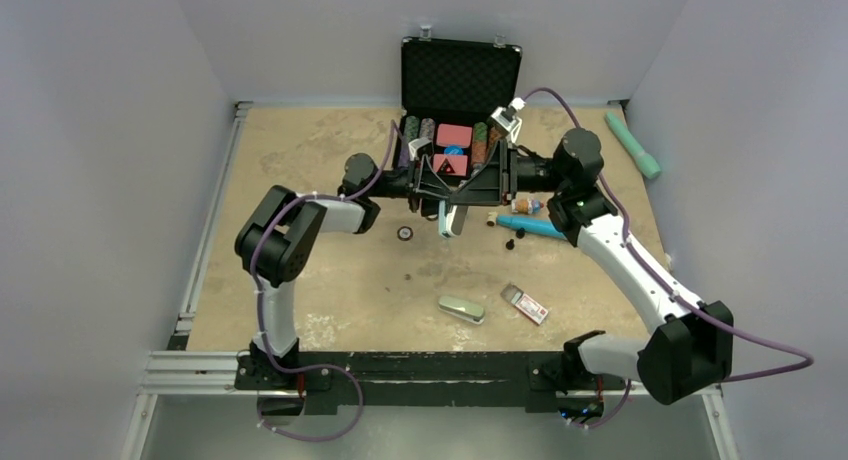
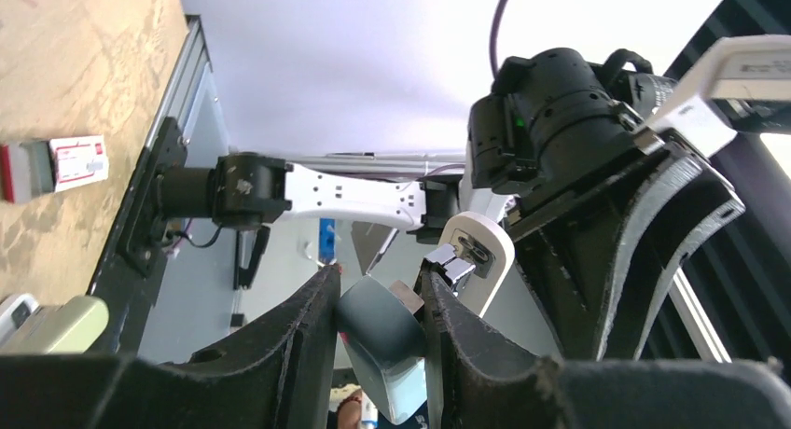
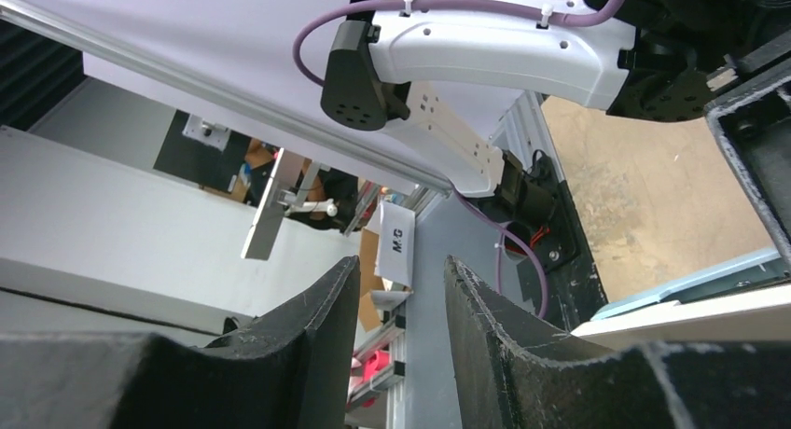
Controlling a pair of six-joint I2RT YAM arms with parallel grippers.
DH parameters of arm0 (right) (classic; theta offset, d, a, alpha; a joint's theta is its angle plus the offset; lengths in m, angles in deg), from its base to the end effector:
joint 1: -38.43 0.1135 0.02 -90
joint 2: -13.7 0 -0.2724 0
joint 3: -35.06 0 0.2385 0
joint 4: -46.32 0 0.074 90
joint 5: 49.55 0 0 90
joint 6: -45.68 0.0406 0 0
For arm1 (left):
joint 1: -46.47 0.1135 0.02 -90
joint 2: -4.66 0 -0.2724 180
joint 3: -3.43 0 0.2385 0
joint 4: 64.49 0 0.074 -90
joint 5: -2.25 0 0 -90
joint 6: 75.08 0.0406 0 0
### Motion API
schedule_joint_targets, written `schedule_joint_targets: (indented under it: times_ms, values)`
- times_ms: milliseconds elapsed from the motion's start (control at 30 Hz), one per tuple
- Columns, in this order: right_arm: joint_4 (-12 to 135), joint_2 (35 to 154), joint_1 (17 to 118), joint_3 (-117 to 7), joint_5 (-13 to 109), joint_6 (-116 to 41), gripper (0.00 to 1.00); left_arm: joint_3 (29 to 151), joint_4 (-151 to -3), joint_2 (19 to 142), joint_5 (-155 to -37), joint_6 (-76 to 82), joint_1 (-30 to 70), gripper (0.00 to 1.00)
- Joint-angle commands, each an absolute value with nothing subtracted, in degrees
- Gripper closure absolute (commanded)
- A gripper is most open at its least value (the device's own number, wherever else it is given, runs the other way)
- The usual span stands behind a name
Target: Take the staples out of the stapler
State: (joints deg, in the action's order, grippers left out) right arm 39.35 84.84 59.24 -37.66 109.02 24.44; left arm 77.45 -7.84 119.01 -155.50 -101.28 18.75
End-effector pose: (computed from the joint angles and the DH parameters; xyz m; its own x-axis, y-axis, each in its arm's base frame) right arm 0.2279 0.1271 0.3911 -0.8727 0.0326 -0.4872 -0.4883 -0.0440 0.8716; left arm 0.3365 -0.2193 0.2324 -0.9734 0.1277 0.1904 -0.2017 -0.0829 -0.9759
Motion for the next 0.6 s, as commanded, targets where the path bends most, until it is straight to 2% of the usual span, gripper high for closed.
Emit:
schedule_joint_targets:
  times_ms: [0,267,367,433,467,500,533,567]
  values:
    - [34.92,83.17,57.83,-37.79,108.14,26.45,0.57,77.04,2.59,116.28,-150.73,-117.03,18.79,1.00]
    - [50.21,84.76,56.48,-39.77,105.74,16.65,0.58,71.73,2.35,114.82,-152.37,-115.93,19.77,1.00]
    - [61.43,85.17,56.44,-43.60,102.09,8.81,0.58,69.31,-7.87,109.79,-154.17,-107.39,22.07,1.00]
    - [73.15,85.81,56.39,-48.85,96.57,1.52,0.58,68.38,-30.24,103.11,-154.96,-90.31,24.48,1.00]
    - [78.49,86.27,56.41,-51.81,93.78,-2.06,0.57,69.82,-49.91,99.15,-153.92,-77.55,25.63,1.00]
    - [82.65,86.64,56.37,-54.18,91.29,-4.60,0.57,75.36,-76.96,95.95,-149.35,-58.62,26.74,1.00]
    - [86.07,86.93,56.41,-56.54,89.02,-6.49,0.57,85.38,-116.11,95.18,-137.02,-40.21,27.04,1.00]
    - [88.54,87.05,56.42,-57.74,86.95,-8.13,0.57,95.87,-136.50,96.39,-120.06,-28.59,25.89,1.00]
